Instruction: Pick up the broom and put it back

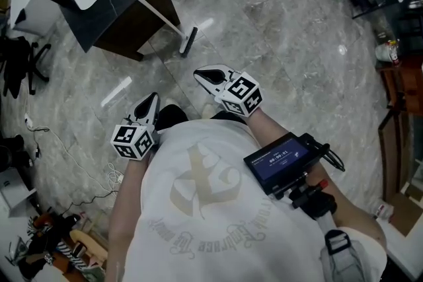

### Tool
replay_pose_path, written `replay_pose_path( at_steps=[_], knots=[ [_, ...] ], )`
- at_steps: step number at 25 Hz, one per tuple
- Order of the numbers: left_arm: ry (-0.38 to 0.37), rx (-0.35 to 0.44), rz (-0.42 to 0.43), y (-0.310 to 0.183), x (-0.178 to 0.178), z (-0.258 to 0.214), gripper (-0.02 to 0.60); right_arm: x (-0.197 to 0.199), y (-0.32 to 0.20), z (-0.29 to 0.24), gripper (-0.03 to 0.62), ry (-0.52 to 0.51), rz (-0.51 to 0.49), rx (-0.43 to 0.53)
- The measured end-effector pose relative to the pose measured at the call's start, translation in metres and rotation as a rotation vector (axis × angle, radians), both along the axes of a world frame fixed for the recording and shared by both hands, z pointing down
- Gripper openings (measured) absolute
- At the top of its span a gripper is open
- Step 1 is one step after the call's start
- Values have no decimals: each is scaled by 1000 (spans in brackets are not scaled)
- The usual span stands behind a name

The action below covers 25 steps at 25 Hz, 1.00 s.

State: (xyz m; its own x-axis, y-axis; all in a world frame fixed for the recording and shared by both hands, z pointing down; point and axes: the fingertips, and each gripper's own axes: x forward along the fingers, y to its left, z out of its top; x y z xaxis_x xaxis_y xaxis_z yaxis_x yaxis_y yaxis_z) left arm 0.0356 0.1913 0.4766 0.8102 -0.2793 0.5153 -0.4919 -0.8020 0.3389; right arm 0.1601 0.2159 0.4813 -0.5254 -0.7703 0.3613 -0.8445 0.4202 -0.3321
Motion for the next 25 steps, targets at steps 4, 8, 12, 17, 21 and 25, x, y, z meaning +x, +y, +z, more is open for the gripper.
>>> replay_pose_path(
  at_steps=[4, 8, 12, 17, 21, 25],
  knots=[
    [-17, -22, -44, -5, -8, -2, 12, 2, -4, 5, 17, -13, -15, -33],
    [-11, -46, -71, -14, -19, 8, 12, -6, -17, 11, 17, -19, -24, -56],
    [2, -60, -71, -27, -20, 12, 12, -9, -29, 13, 17, -2, -31, -73],
    [11, -68, -65, -58, -24, 17, 12, -10, -56, 15, 17, 18, -12, -82],
    [18, -68, -36, -88, -20, 17, 12, -7, -79, 14, 17, 29, 19, -85],
    [26, -68, 4, -116, -16, 17, 12, -2, -99, 14, 18, 37, 67, -91]
  ],
)
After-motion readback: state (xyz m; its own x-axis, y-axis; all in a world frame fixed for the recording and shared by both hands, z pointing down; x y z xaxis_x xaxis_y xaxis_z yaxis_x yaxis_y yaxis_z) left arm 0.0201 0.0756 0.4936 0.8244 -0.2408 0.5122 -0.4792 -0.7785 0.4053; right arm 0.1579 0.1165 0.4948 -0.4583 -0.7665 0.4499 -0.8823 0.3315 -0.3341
